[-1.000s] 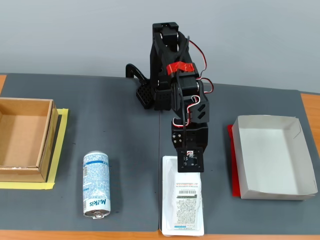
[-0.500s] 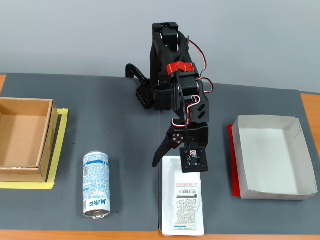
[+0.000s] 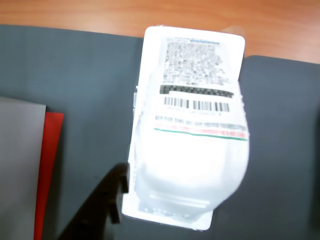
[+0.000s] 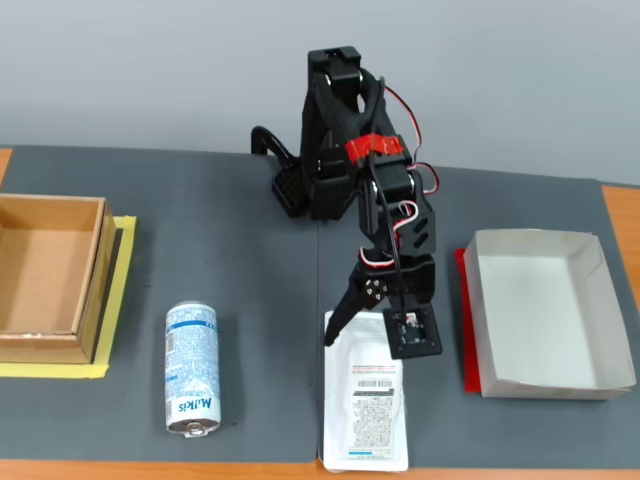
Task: Pick the sandwich and put it in the gray box
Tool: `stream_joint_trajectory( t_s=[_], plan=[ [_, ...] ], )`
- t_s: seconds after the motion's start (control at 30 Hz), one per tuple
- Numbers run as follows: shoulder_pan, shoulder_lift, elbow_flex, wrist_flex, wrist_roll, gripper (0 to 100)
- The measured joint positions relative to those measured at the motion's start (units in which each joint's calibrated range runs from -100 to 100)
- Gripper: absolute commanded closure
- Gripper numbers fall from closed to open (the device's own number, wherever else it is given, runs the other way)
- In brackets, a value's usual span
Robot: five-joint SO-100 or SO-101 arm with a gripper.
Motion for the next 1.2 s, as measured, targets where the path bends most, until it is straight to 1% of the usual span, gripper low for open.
stream_joint_trajectory(
  t_s=[0.3,1.2],
  plan=[
    [-0.4,8.3,-8.5,-0.1,-0.1,58],
    [-0.1,17.8,-8.1,-0.1,-0.2,58]
  ],
)
